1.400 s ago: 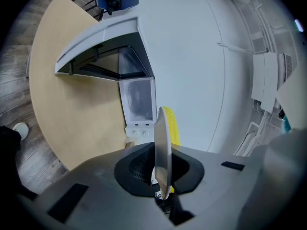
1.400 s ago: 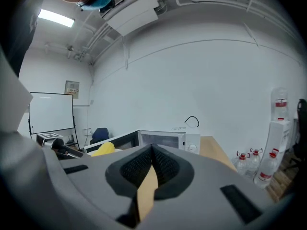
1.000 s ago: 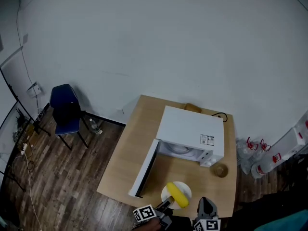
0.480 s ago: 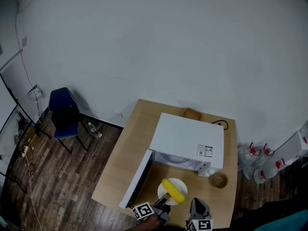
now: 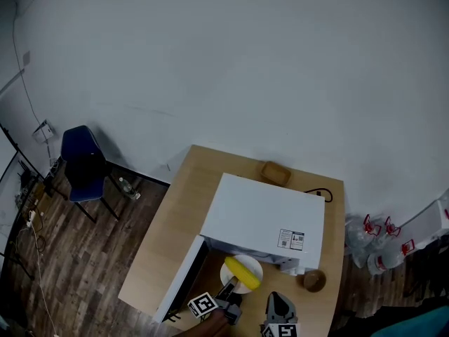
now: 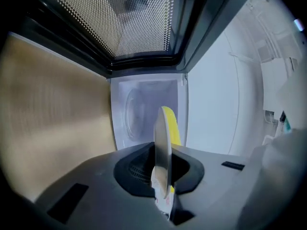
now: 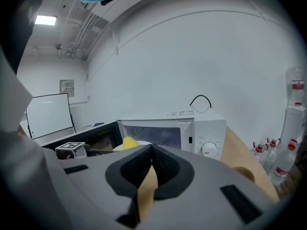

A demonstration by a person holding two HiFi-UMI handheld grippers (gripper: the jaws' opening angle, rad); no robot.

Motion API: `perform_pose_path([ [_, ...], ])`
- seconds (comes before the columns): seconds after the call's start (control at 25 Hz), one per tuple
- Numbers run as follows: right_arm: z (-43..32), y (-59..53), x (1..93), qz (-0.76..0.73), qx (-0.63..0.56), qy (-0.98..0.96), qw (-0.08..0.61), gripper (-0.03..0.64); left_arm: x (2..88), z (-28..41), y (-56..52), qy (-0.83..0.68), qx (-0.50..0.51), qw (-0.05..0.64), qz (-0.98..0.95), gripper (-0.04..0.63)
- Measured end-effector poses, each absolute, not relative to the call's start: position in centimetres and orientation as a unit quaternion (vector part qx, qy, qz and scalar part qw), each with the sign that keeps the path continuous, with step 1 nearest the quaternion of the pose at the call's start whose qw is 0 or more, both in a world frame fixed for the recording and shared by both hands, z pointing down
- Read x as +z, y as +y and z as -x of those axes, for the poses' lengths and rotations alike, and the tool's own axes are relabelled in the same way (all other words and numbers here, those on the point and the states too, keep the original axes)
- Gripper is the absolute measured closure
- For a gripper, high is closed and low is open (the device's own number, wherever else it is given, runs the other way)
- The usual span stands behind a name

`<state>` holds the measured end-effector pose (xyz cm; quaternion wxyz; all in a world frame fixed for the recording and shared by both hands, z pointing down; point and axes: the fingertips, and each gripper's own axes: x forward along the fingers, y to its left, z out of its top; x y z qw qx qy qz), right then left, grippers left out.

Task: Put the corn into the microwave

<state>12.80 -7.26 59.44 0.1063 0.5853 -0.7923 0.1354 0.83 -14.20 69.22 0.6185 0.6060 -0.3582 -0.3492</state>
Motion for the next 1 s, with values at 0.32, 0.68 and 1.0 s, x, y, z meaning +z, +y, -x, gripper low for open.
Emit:
perform_pose_path([
  [0.32,-13.3,-10.3,61.4,-0.591,0.151,-0.786,0.106,0.558,71.8,-0.2,-18.6,-0.373,-0.374,0.607,-0.594,0.575],
  [0.68,-13.7,-13.7,63.5,-0.594,0.170,-0.779,0.107,0.558,75.7,-0.1,-20.5,-0.412,-0.388,0.607,-0.558,0.575],
  [1.0,-13.5,-14.9,64.3,-0.593,0.173,-0.780,0.105,0.557,76.8,0.6,-21.9,-0.429,-0.384,0.598,-0.558,0.575],
])
